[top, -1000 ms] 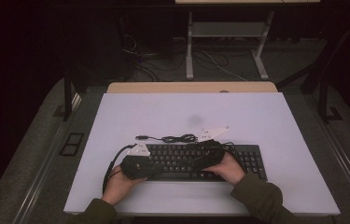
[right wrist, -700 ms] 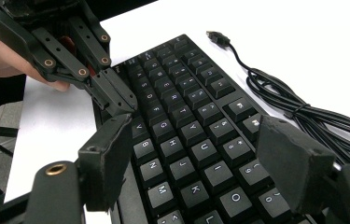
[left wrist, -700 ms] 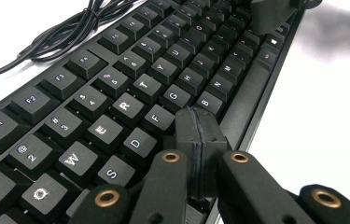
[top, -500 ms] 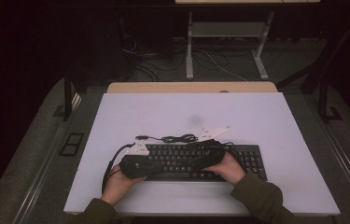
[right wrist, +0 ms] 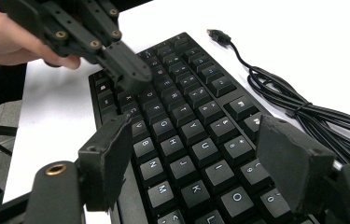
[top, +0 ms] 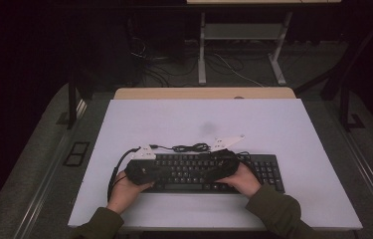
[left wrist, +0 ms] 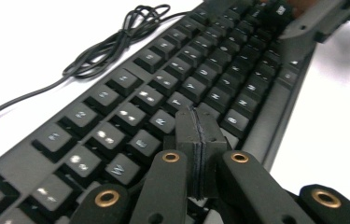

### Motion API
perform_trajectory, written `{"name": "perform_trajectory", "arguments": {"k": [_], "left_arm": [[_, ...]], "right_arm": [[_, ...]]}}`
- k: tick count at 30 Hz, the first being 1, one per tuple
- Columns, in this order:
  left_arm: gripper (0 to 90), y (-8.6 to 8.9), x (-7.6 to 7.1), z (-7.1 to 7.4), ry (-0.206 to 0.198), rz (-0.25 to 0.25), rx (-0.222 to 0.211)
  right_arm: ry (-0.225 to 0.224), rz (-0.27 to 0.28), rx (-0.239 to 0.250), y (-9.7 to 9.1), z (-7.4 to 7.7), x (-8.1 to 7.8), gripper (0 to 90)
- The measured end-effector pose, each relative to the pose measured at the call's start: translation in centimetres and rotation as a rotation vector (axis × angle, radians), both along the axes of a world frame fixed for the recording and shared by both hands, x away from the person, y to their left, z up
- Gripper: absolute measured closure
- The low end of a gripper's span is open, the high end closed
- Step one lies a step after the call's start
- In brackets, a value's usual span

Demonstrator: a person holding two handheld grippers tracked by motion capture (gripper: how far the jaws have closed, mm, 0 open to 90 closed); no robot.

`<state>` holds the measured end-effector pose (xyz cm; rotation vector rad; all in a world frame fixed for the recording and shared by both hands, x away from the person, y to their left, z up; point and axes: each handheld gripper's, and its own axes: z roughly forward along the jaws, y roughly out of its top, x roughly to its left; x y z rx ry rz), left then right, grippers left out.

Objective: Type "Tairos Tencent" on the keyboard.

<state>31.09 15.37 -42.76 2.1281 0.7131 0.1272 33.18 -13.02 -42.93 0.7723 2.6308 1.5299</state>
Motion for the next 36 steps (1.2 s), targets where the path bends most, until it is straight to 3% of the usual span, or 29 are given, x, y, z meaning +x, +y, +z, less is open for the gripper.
{"name": "perform_trajectory", "arguments": {"k": [11, 36], "left_arm": [[89.2, 0.4, 1.4, -0.2, -0.009, 0.047, 0.0], [89.2, 0.0, 1.7, -0.8, -0.001, 0.041, 0.019]], "right_arm": [[0.002, 0.001, -0.003, 0.0, -0.1, 0.0, 26.9], [0.003, 0.0, -0.002, 0.0, -0.1, 0.0, 26.9]]}}
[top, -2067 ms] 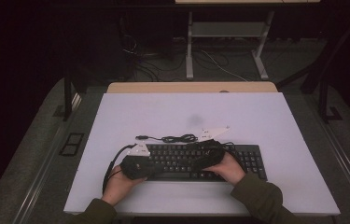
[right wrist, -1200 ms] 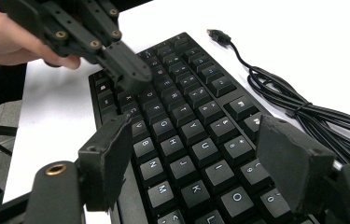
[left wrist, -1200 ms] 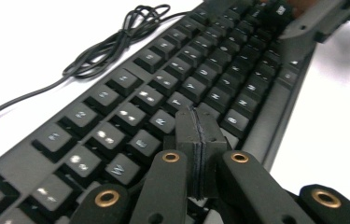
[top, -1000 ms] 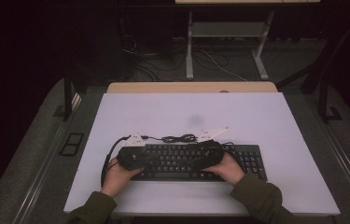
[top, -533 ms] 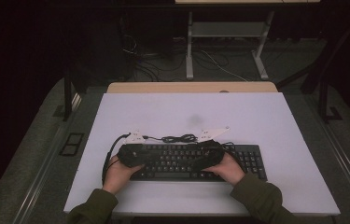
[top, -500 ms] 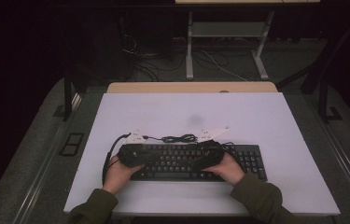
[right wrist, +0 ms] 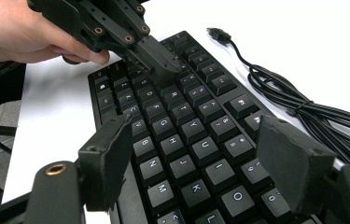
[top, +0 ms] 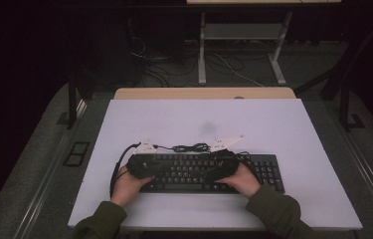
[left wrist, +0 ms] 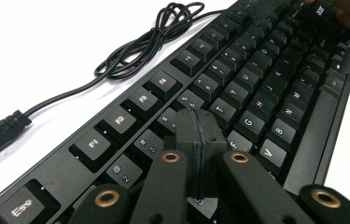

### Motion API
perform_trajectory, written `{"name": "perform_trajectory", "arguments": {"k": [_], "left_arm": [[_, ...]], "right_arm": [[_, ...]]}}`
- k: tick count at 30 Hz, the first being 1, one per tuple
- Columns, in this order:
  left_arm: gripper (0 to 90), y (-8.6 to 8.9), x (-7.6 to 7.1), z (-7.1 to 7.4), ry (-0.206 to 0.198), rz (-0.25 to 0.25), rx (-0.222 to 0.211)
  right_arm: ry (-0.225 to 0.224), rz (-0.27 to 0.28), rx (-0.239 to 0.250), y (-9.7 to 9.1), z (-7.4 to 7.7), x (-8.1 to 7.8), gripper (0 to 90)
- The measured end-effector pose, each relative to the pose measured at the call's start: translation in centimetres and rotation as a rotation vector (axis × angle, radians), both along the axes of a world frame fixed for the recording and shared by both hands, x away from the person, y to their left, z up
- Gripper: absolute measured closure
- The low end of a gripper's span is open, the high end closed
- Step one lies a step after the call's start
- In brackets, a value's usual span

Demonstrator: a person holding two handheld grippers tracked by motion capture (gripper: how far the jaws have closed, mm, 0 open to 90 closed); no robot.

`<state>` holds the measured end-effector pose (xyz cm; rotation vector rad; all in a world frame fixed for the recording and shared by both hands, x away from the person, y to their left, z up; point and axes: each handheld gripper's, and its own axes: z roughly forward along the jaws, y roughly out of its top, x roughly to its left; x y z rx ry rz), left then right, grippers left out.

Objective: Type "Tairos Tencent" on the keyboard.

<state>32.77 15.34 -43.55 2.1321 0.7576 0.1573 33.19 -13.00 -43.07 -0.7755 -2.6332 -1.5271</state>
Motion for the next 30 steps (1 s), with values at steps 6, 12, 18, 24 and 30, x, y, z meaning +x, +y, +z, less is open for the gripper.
{"name": "perform_trajectory", "arguments": {"k": [6, 12, 18, 24, 30], "left_arm": [[89.2, -0.05, 0.03, -0.18, 0.0, -0.003, 0.018], [89.2, -0.02, -0.01, -0.18, 0.002, -0.002, 0.012], [89.2, 0.1, -0.1, 0.2, 0.001, -0.003, -0.007], [88.2, 0.22, -0.21, 0.36, 0.002, 0.001, -0.018], [77.0, 0.24, -0.6, 0.74, -0.006, 0.009, -0.031]], "right_arm": [[0.004, -0.002, 0.001, 0.02, -0.02, -0.02, 26.9], [0.002, -0.003, 0.002, 0.0, -0.03, -0.02, 26.9], [-0.001, -0.006, 0.008, -0.12, 0.12, 0.05, 26.9], [-0.005, -0.002, 0.012, -0.15, 0.21, -0.01, 26.8], [0.004, -0.006, 0.029, -0.28, 0.35, 0.05, 26.6]]}}
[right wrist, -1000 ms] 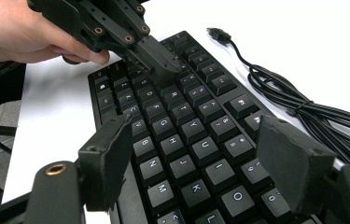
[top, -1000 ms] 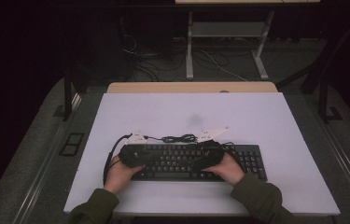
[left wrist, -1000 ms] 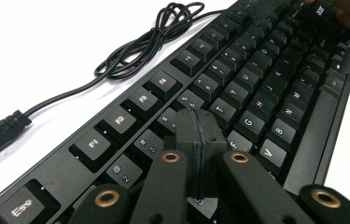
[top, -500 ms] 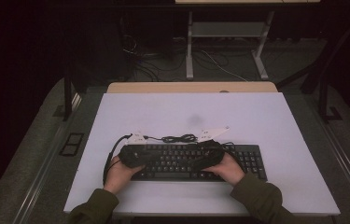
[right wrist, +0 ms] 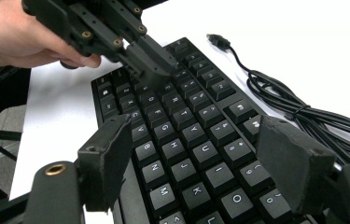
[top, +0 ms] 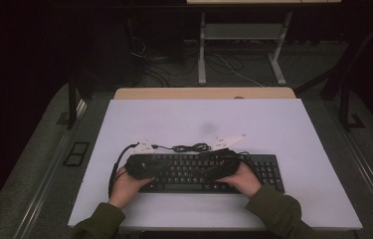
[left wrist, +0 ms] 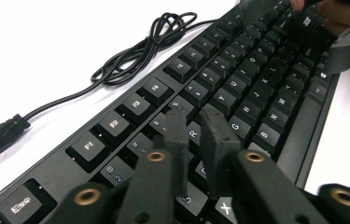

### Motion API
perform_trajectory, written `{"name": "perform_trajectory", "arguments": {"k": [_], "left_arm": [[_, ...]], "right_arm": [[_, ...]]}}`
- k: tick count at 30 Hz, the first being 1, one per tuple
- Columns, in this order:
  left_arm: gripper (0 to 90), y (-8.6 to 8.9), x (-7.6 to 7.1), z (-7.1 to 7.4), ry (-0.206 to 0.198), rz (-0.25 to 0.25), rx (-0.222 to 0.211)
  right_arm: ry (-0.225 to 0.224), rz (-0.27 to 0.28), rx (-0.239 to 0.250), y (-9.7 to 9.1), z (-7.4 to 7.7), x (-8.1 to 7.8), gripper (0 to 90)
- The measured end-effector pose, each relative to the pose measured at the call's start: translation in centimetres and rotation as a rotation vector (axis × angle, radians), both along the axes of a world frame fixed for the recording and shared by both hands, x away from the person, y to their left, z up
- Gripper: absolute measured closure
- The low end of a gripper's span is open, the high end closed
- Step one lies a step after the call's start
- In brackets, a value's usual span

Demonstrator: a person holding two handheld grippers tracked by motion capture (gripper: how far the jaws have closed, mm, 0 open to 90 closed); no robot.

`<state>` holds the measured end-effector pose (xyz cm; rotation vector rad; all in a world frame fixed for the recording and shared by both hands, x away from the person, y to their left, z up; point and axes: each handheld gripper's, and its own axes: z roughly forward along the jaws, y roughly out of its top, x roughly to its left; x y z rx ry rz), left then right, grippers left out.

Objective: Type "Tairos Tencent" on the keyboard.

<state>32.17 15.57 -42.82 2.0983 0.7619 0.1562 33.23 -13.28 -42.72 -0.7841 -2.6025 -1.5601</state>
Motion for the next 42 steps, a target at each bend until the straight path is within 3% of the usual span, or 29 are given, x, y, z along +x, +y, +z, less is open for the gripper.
{"name": "perform_trajectory", "arguments": {"k": [8, 15, 27, 36, 42], "left_arm": [[53.0, 0.5, -0.3, 0.4, -0.008, 0.028, -0.02], [40.6, 0.6, -0.4, 0.5, -0.016, 0.044, -0.031], [32.4, 0.3, -0.3, 0.4, -0.034, 0.05, -0.028], [29.0, 0.4, -0.2, 0.5, -0.035, 0.053, -0.036], [28.9, 0.4, -0.2, 0.4, -0.036, 0.053, -0.037]], "right_arm": [[-0.002, 0.022, 0.003, 0.0, 0.2, -0.2, 23.2], [0.004, 0.022, 0.003, 0.1, 0.3, -0.4, 34.8], [0.015, 0.027, 0.005, 0.1, 0.5, -0.8, 65.9], [0.023, 0.06, -0.044, 1.0, 0.1, -1.3, 88.8], [0.025, 0.082, -0.075, 1.7, -0.3, -1.6, 89.3]]}}
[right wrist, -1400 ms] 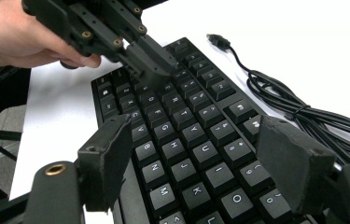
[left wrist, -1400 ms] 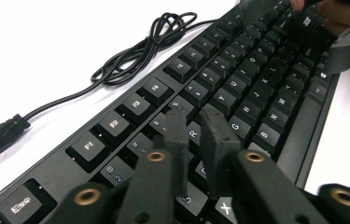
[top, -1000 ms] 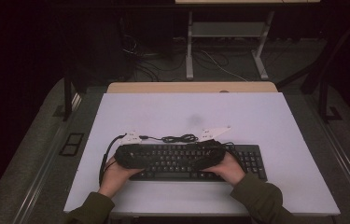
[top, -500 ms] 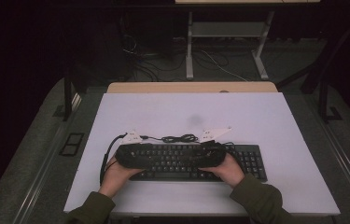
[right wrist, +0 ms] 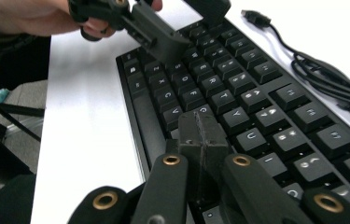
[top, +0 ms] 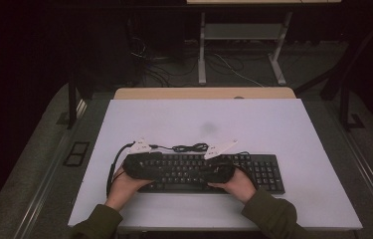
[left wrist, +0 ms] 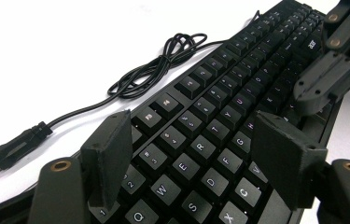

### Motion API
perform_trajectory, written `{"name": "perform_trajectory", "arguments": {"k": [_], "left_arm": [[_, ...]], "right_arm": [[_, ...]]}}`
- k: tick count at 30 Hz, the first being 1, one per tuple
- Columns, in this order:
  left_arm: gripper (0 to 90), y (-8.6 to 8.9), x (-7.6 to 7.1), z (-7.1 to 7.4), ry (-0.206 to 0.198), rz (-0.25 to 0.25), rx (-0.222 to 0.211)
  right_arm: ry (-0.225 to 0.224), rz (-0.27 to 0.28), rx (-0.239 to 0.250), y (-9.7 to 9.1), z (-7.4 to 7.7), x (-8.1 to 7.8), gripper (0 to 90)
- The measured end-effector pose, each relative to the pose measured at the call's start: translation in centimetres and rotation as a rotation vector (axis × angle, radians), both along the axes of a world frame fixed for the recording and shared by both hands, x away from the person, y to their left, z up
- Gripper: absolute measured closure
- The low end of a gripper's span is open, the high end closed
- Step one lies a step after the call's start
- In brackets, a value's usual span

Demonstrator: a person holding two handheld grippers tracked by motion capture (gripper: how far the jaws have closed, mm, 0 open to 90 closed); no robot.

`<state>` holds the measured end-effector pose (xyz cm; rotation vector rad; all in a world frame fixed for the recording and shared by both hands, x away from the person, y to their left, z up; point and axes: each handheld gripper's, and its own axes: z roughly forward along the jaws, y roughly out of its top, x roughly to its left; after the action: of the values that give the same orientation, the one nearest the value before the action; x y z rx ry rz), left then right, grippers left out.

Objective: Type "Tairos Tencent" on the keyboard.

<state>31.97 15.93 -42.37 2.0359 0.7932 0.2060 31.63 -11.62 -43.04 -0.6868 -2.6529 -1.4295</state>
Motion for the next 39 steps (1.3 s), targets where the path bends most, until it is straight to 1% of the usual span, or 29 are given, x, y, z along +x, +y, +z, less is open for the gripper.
{"name": "perform_trajectory", "arguments": {"k": [7, 16, 21, 23, 33, 38, 39], "left_arm": [[28.9, 0.0, 0.0, 0.0, -0.005, -0.002, 0.002], [28.3, -0.1, -0.1, -0.1, -0.006, 0.004, -0.002], [28.0, -0.1, -0.1, -0.1, -0.006, 0.003, -0.003], [27.9, -0.1, -0.1, -0.1, -0.008, 0.003, -0.002], [27.9, -0.2, 0.0, -0.2, -0.005, 0.001, 0.001], [27.9, -0.1, 0.0, -0.2, -0.007, -0.001, 0.003], [27.9, -0.2, -0.1, -0.2, -0.007, 0.001, 0.002]], "right_arm": [[0.016, 0.0, -0.036, 0.4, -0.6, 0.0, 89.2], [0.016, 0.004, -0.062, 1.0, -1.0, -0.1, 89.2], [0.018, 0.005, -0.064, 1.1, -1.1, 0.0, 89.2], [0.022, 0.004, -0.081, 1.2, -1.2, 0.0, 89.2], [0.023, 0.008, -0.08, 1.2, -1.2, 0.0, 89.1], [0.021, 0.009, -0.066, 1.1, -1.1, 0.0, 88.1], [0.02, 0.008, -0.056, 1.0, -1.1, 0.0, 87.5]]}}
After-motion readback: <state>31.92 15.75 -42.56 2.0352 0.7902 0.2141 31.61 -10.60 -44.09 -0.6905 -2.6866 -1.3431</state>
